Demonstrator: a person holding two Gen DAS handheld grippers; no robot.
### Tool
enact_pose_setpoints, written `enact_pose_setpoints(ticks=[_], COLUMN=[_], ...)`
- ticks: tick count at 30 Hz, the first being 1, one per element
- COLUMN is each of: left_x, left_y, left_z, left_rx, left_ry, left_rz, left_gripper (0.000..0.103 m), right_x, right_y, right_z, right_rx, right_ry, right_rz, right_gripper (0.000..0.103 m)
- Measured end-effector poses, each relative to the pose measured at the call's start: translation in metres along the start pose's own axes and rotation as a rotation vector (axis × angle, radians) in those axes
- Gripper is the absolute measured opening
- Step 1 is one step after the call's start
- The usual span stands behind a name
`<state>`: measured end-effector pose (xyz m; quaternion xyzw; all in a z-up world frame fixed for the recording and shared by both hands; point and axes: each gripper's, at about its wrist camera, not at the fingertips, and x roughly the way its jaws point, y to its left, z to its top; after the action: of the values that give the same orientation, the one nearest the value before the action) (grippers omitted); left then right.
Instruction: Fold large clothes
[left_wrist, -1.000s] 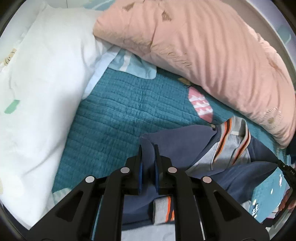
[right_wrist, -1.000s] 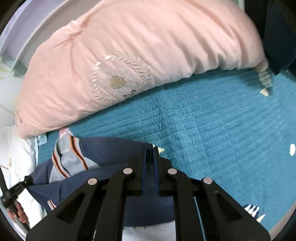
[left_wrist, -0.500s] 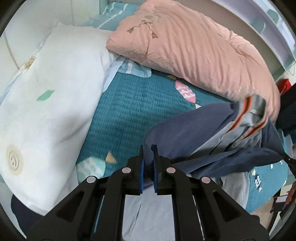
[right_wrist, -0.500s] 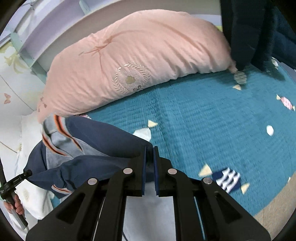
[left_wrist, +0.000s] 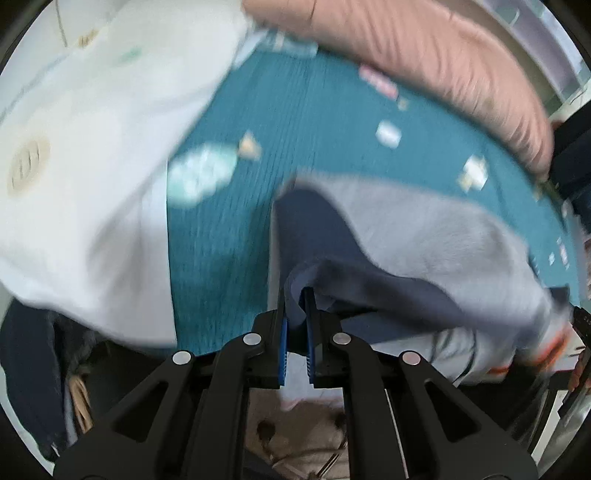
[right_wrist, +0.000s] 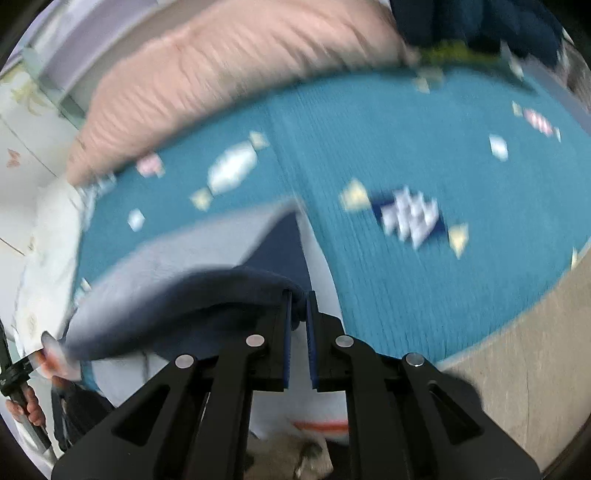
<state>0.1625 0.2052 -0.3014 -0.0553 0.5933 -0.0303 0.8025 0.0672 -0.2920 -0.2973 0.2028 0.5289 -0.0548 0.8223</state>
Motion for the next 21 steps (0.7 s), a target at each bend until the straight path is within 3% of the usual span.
enact_pose_setpoints(ticks=[4,10,15,21], left_x=[0.04,0.025,-0.007,-0.035], left_y=[0.008,0.005,-0.002,-0.016], left_z=[-0.029,-0.043,-0.047,-0.05], left_rx=[-0.024,0.029,0.093,0.134], left_ry=[0.106,0.06,-0.007,-0.045], left_rz=[0.044,0.047,0.087,0.109], left_gripper=[0.006,0.009,0.034,0.036], right_x=[0.04,0.035,0.002,-0.002], right_y=[-0.021,-0.024,-0.021,0.001], right_z=[-0.035,-0.051,-0.041,-0.029], right_rx=[0.028,0.004,-0.021,-0.078], right_ry=[0.118,0.132,0.069,0.048], right_rz=[-0.061,-0.126,-0.101,-0.079], right_gripper=[0.008,0.01,0.01,0.01])
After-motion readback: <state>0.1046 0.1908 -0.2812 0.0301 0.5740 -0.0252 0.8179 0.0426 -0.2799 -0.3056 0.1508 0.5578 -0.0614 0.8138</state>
